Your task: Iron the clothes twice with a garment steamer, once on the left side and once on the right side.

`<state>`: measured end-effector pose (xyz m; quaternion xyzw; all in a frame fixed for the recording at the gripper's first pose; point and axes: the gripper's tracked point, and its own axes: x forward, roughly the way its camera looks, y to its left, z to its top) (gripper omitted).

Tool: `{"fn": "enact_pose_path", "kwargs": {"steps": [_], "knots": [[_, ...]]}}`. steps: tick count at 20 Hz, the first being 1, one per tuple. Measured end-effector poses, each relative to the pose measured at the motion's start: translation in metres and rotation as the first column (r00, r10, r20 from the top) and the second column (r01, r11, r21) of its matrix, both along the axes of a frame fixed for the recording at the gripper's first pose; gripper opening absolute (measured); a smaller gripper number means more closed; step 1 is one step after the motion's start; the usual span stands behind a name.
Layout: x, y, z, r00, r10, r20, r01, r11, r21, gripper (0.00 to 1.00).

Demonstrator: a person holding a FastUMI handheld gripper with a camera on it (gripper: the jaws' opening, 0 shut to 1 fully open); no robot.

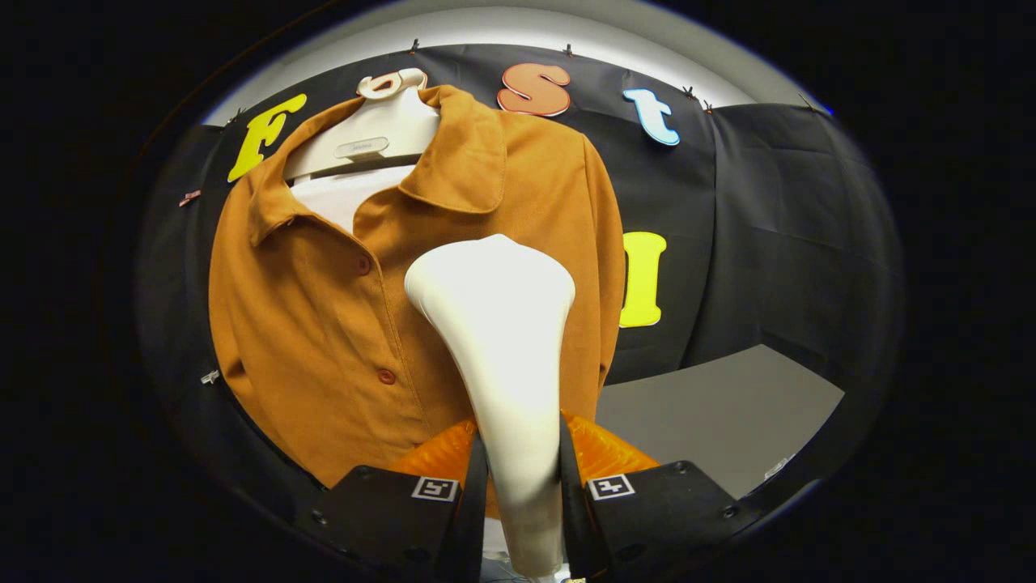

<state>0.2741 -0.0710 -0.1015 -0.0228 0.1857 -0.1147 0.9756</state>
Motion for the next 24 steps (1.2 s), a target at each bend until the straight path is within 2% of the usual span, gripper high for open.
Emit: {"fn": "enact_pose_path", "kwargs": {"steps": [12, 24], "knots": [[0.003, -0.005, -0.072, 0.983, -0.061, -0.173, 0.059, 0.998, -0.016, 0.44], [-0.038, -0.023, -0.174, 0.915, -0.102, -0.391, 0.113, 0.994, 0.007, 0.44]]}}
